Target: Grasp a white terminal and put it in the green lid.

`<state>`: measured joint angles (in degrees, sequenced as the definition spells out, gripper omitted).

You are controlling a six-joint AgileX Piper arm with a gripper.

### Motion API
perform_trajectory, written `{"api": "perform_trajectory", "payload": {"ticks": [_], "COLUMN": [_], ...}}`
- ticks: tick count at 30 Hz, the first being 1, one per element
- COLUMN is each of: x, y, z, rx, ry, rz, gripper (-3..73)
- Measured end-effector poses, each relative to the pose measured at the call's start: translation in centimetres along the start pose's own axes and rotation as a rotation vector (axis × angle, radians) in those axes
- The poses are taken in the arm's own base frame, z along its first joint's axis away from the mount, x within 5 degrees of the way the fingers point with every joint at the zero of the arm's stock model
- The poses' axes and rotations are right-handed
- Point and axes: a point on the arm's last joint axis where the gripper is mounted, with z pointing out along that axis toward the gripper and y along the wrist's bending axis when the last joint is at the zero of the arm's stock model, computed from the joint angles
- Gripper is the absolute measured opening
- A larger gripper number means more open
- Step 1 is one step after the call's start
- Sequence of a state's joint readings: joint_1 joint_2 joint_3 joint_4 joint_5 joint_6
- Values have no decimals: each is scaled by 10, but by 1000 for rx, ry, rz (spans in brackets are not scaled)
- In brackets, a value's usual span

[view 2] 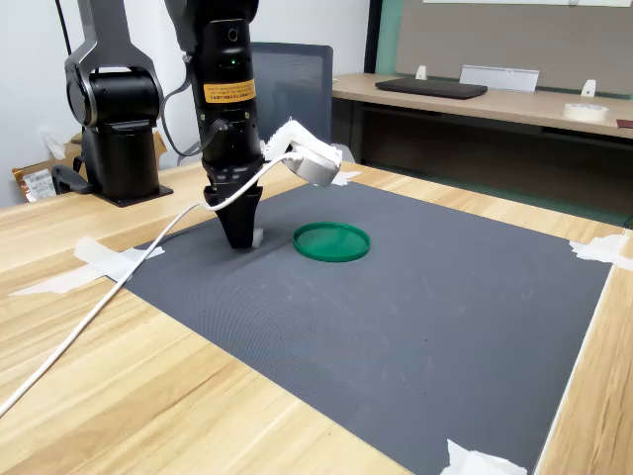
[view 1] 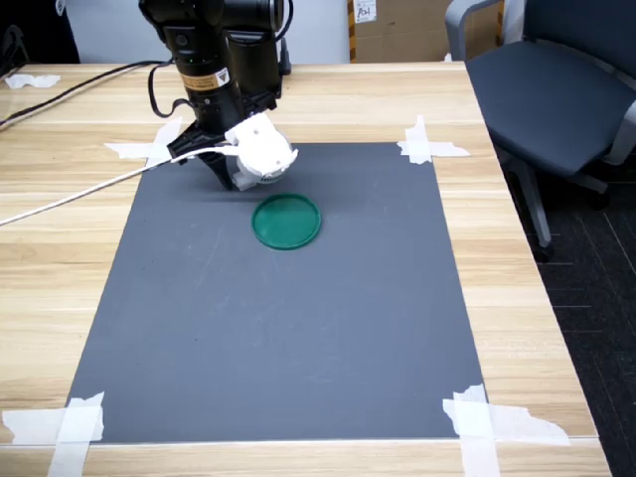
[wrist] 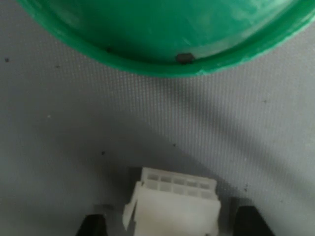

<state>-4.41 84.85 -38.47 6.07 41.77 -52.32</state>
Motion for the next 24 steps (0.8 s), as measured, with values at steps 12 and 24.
{"api": "perform_trajectory", "payload": {"ticks": [12, 24], "x": [-2, -2], "y": [-2, -2], "z": [3, 3], "rx": [9, 6], "ry": [-12, -10], "rz": [5, 9], "gripper": [503, 300]}}
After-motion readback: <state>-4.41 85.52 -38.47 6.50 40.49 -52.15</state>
